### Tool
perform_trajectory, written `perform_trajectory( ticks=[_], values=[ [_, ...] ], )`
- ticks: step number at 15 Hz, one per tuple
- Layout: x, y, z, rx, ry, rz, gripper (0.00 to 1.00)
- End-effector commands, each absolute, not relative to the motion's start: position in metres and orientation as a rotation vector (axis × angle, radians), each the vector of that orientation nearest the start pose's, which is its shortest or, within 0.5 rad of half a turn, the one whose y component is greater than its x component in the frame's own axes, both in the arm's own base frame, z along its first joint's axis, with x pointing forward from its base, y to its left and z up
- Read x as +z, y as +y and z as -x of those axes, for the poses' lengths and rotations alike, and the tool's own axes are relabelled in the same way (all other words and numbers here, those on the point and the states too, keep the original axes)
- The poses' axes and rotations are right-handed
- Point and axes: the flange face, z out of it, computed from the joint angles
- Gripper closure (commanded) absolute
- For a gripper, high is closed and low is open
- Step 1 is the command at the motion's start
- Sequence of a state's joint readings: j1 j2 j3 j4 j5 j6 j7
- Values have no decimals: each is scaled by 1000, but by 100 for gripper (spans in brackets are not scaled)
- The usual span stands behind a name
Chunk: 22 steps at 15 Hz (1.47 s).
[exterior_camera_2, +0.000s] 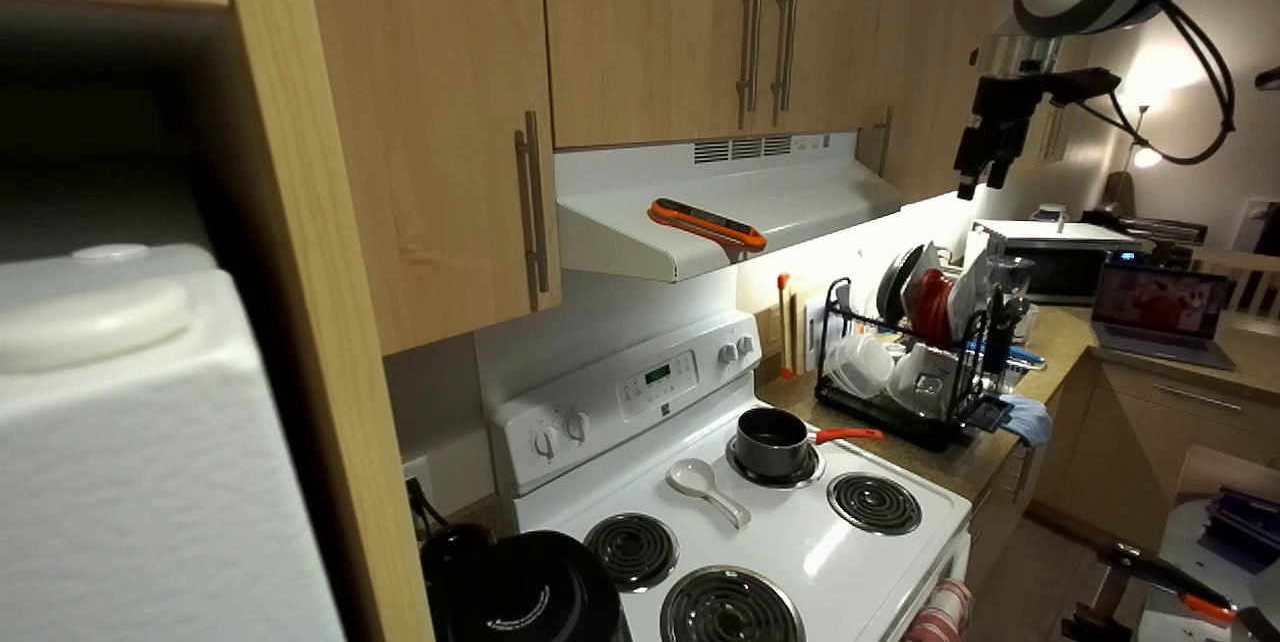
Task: Turn on the light on top of the stove
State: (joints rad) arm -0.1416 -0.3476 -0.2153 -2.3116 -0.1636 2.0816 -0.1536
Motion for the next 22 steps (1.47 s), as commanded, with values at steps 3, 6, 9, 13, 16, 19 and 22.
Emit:
perform_trajectory(
  ticks=[3, 6, 9, 13, 16, 19, 22],
  values=[
    [481, -197, -460, -318, 282, 3226, 0],
    [483, -210, -475, -404, 309, 3222, 0],
    [486, -220, -486, -472, 342, 3217, 0],
    [487, -228, -496, -546, 361, 3216, 0],
    [490, -227, -499, -591, 366, 3210, 0],
    [496, -227, -502, -647, 367, 3204, 0],
    [500, -224, -506, -651, 359, 3199, 0]
  ],
)
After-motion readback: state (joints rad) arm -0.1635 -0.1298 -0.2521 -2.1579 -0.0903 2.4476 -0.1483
